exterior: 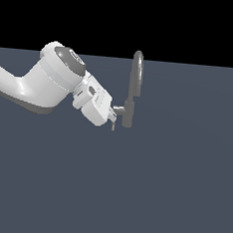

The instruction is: Turn on the faucet by rotating a designated handle.

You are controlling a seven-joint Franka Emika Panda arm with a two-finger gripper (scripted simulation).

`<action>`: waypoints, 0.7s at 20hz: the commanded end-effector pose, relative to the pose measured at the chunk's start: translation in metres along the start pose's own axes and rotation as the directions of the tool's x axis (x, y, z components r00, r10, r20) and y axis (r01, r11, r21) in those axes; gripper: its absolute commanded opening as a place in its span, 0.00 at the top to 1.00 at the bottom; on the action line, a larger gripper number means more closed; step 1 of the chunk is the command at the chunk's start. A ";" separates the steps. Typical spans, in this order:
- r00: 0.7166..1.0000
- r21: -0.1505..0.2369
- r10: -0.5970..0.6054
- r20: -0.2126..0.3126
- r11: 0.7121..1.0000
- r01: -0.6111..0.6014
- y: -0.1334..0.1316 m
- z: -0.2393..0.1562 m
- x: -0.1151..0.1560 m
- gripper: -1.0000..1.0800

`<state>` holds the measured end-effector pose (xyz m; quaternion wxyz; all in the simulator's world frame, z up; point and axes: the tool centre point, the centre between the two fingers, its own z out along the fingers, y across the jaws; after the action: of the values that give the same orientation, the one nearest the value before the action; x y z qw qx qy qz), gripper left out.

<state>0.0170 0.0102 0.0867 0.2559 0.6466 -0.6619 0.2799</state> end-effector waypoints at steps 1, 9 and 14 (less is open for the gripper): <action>1.000 -0.030 -0.028 -0.008 0.999 0.028 0.013 0.023 -0.020 1.00; 1.000 -0.012 -0.009 -0.005 1.000 0.009 -0.009 0.018 -0.016 1.00; 1.000 -0.020 -0.017 -0.006 1.000 0.017 -0.018 0.031 -0.028 1.00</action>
<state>0.0418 0.0181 0.0693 0.2519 0.6489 -0.6612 0.2799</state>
